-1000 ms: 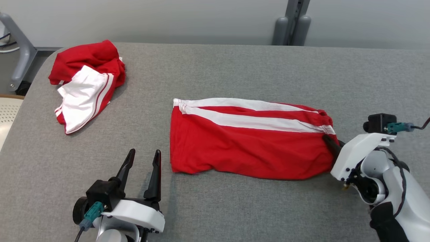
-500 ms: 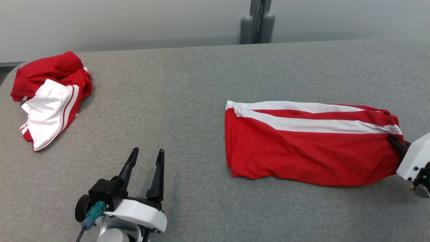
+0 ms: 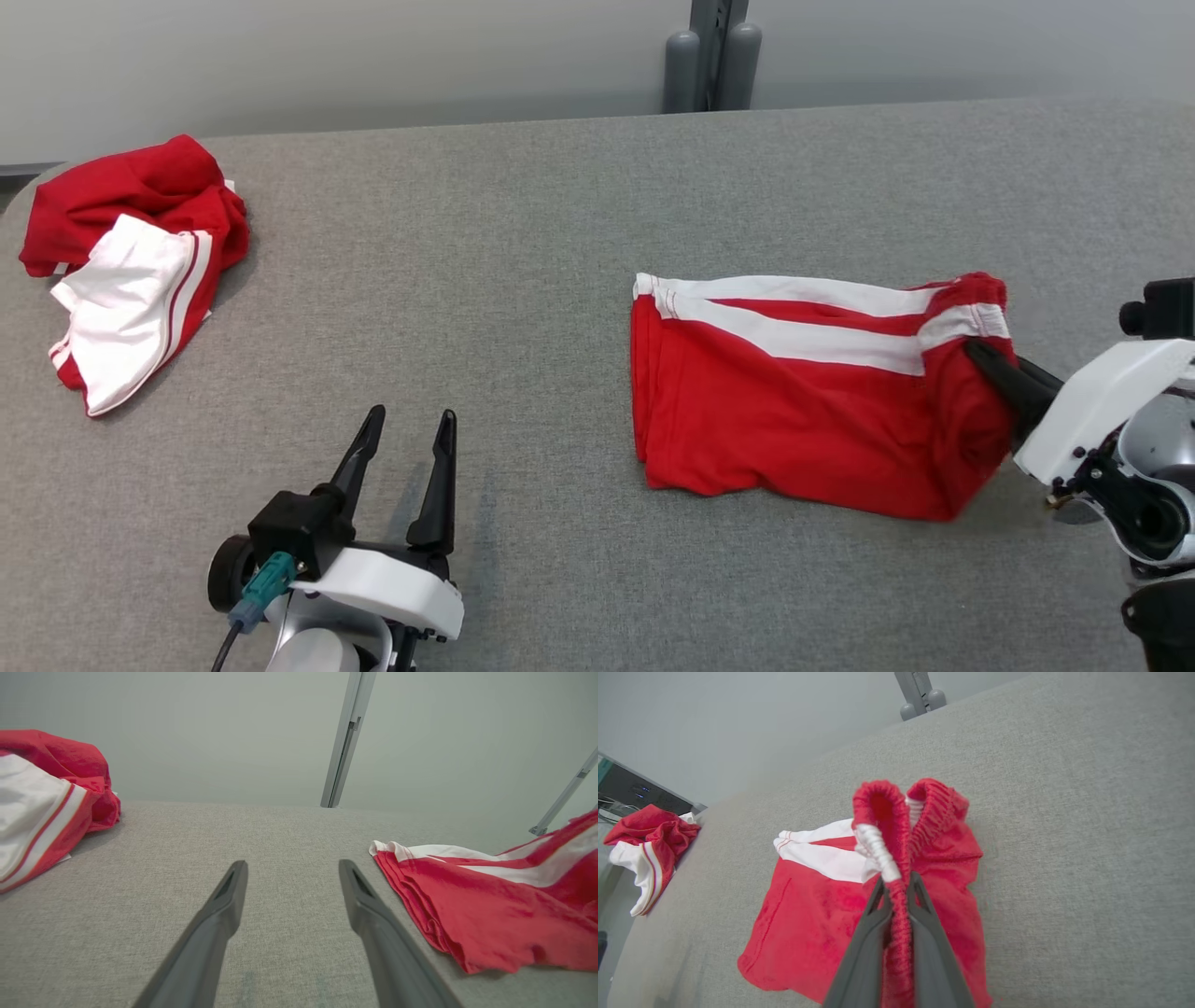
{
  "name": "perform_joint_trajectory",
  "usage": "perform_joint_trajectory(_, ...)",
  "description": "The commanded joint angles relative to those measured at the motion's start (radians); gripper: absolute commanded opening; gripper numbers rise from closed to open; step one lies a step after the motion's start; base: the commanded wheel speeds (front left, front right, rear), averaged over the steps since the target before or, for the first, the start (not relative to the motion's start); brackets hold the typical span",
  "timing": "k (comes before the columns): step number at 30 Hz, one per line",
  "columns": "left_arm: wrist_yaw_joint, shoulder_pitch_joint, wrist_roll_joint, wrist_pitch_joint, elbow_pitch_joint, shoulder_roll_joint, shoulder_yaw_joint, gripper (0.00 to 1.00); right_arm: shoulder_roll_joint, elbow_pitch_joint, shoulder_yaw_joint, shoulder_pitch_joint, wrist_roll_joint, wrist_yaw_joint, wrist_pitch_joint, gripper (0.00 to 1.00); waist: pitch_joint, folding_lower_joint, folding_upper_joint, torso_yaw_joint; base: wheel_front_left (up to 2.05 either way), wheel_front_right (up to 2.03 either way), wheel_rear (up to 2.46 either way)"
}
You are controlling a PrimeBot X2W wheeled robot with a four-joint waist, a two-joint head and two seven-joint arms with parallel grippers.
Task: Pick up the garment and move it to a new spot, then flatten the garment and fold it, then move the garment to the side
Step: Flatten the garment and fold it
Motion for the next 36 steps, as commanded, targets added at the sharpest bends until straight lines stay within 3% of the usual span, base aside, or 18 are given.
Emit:
perform_joint_trajectory(1, -0.003, -0.011, 0.005, -0.002, 0.004, 0.004, 0.003, 1.0, 0.012, -0.028, 0.008, 0.012, 0.02, 0.0, 0.012, 0.0, -0.002, 0.0, -0.0001, 0.008, 0.0, 0.0, 0.0)
perform_joint_trajectory(11, -0.005, -0.021, -0.004, -0.002, 0.01, 0.002, -0.006, 1.0, 0.126, -0.11, 0.046, -0.009, 0.09, 0.0, 0.067, 0.0, -0.01, 0.0, -0.0001, 0.046, 0.0, 0.0, 0.0)
perform_joint_trajectory(20, 0.0, -0.033, -0.017, -0.002, 0.012, 0.001, -0.026, 1.0, 0.171, 0.048, 0.097, -0.082, 0.016, 0.0, 0.036, 0.0, -0.013, 0.0, -0.0001, 0.095, 0.0, 0.0, 0.0)
perform_joint_trajectory(21, 0.001, -0.033, -0.019, -0.002, 0.013, 0.0, -0.028, 1.0, 0.172, 0.066, 0.1, -0.091, 0.008, 0.0, 0.029, 0.1, -0.013, 0.0, -0.0001, 0.098, 0.0, 0.0, 0.0)
perform_joint_trajectory(23, 0.001, -0.033, -0.019, -0.002, 0.014, 0.0, -0.03, 1.0, 0.174, 0.102, 0.11, -0.108, -0.006, 0.0, 0.015, 0.53, -0.012, 0.0, -0.0001, 0.104, 0.0, 0.0, 0.0)
perform_joint_trajectory(24, 0.002, -0.032, -0.02, -0.002, 0.015, 0.0, -0.032, 1.0, 0.175, 0.117, 0.115, -0.115, -0.009, 0.0, 0.009, 0.99, -0.012, 0.0, -0.0001, 0.106, 0.0, 0.0, 0.0)
perform_joint_trajectory(36, 0.013, -0.034, -0.033, -0.002, 0.005, 0.0, -0.04, 1.0, 0.175, 0.165, 0.236, -0.169, 0.07, 0.0, -0.104, 1.0, -0.014, 0.0, -0.0001, 0.091, 0.0, 0.0, 0.0)
